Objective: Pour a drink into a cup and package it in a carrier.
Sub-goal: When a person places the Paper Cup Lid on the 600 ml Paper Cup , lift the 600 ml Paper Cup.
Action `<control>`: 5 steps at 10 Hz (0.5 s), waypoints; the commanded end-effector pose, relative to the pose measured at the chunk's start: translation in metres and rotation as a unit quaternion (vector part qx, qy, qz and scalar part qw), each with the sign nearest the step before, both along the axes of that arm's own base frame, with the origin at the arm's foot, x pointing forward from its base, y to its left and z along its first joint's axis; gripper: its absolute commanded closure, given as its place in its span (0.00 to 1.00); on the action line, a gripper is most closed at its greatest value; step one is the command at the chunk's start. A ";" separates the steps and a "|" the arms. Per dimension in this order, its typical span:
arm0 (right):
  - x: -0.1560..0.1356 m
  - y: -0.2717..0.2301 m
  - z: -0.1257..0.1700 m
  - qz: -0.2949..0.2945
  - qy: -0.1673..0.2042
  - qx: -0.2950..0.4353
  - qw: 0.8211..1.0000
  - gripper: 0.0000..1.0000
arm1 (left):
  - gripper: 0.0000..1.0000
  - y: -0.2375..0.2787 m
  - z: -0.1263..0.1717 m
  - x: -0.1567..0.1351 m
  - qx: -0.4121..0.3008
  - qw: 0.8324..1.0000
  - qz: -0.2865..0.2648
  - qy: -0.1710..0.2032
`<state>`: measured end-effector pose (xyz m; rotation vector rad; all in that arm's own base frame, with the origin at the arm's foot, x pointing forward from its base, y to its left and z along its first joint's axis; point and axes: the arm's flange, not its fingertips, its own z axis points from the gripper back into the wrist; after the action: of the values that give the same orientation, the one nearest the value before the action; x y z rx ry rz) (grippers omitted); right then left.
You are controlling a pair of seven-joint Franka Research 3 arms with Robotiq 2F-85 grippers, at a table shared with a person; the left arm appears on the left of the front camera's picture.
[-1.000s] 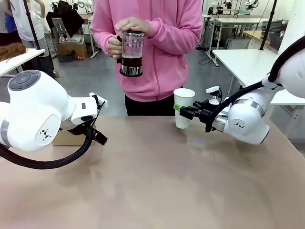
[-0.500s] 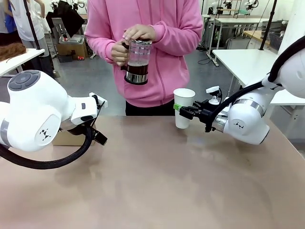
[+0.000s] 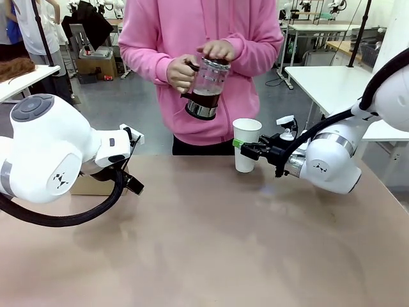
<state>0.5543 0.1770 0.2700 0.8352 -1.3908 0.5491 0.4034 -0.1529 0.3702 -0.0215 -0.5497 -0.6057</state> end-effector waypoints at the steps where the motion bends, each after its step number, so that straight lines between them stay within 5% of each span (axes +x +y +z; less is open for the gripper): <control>1: 0.000 0.004 0.001 -0.007 0.000 0.003 1.000 0.20 | 0.00 0.001 0.000 0.000 -0.001 1.000 0.000 0.000; 5: 0.000 0.004 0.001 -0.007 0.000 0.003 1.000 0.20 | 0.00 0.001 0.000 0.000 -0.001 1.000 0.000 0.000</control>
<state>0.5543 0.1770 0.2700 0.8352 -1.3908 0.5491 0.4034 -0.1529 0.3702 -0.0215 -0.5497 -0.6057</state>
